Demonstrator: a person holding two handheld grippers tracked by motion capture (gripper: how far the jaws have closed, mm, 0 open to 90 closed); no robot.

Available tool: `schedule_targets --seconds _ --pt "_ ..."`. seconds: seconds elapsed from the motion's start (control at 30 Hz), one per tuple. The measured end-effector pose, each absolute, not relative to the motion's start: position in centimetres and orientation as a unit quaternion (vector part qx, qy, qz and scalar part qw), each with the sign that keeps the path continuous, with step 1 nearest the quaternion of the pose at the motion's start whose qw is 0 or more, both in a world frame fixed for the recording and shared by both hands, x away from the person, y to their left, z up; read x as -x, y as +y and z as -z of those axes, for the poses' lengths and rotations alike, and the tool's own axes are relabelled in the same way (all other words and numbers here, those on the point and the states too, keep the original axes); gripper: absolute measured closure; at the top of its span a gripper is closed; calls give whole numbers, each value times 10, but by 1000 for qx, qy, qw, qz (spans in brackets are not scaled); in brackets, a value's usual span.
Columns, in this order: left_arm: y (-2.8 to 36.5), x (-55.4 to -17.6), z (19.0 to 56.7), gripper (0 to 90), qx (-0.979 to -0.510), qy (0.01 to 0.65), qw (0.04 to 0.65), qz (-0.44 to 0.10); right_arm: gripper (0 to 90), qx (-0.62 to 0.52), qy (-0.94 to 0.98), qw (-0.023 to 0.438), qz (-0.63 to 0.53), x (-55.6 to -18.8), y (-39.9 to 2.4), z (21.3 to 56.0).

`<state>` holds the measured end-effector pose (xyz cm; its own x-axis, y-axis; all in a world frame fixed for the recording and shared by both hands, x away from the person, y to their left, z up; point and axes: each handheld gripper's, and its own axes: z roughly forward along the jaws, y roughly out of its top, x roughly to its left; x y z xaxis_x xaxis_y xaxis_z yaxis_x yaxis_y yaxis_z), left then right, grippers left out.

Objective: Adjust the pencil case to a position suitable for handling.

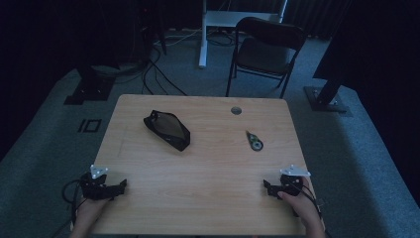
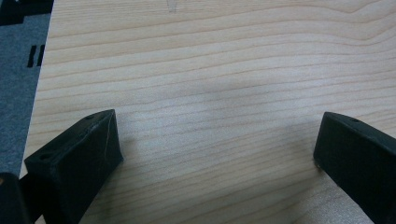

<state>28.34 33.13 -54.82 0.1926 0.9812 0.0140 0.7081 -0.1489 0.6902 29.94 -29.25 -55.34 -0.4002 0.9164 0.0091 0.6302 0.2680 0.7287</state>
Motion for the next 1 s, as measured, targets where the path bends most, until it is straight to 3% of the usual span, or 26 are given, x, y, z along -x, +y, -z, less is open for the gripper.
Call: schedule_targets --seconds 1.0 --pt "331 -284 548 8 -719 587 283 -241 130 -507 755 216 -354 -305 -270 538"
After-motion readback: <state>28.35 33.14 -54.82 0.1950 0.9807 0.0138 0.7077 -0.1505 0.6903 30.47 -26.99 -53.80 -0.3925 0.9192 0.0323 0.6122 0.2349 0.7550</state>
